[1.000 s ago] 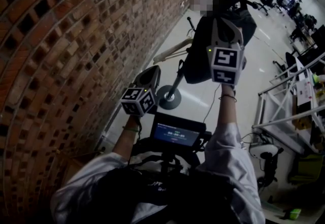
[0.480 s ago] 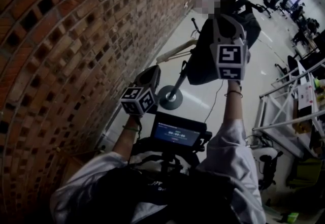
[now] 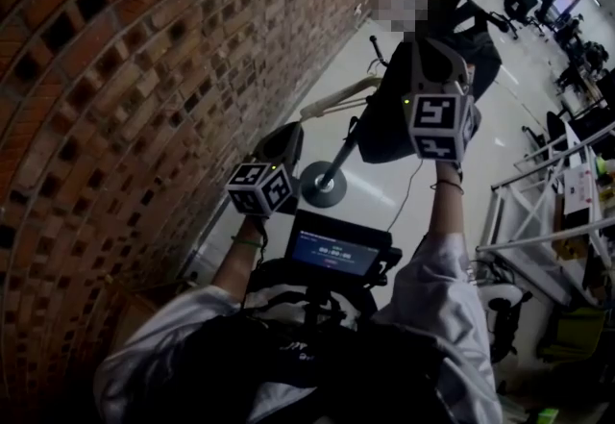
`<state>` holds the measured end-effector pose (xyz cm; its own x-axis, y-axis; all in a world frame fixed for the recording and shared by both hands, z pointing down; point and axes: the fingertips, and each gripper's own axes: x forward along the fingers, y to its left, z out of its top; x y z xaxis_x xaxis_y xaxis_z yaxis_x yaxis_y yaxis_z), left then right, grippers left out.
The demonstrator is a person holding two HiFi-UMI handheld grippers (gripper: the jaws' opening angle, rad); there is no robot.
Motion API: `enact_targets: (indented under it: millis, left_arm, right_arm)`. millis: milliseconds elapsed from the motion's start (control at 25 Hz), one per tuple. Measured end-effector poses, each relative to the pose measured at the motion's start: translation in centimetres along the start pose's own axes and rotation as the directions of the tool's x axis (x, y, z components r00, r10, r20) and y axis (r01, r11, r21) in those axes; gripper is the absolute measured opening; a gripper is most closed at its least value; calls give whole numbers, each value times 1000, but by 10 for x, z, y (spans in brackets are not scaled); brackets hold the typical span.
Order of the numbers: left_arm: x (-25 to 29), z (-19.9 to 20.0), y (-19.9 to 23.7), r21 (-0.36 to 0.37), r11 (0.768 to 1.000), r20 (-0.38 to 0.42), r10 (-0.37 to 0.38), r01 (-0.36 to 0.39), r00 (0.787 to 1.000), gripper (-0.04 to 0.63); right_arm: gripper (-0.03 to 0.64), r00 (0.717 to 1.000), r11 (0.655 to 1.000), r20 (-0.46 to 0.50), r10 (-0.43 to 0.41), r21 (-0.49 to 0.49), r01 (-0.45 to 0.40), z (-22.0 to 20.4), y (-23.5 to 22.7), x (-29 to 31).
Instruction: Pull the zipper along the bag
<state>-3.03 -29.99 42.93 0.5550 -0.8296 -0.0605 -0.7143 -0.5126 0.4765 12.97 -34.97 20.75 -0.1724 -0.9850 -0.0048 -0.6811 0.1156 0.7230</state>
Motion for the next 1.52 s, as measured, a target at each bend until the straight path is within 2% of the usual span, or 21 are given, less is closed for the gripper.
enact_targets:
  millis: [80,200,320,480,840,1080,1520]
  left_arm:
    - [1,-2,2,-2,1000,-2,-3,3,1000,18]
    - [2,-5,2,-7,1000,-13,3,-3,1000,18]
    - [3,-7,0,-7,1000,-28,12,-12,1000,18]
    - [8,-10,-6,-6,1000,-24,-15,15,1000,18]
    - [9,-14,-8,6,1000,-20,-22,22,1000,18]
    - [8,-14,-8,5,1000,-28,-18,19,999,18]
    - [10,-16,-12,5,1000,-45,-16,17,999,18]
  right_arm:
    - [6,1000,999,11,9,31,-9,0,2,-3]
    - [6,1000,1000,-25,2,24,-2,3,7,-6]
    - [6,998,998,-54,23,-56,-26,12,14,-6]
    - [6,994,990,-99,36,-135,-49,11,22,-5]
    - [6,992,977,-125,13,-209,-40,4,31,-8]
    - [6,990,955,-131,45,-286,-81,-5,44,-5]
    - [6,989,962,-129,75,-251,-106,-13,59,-8]
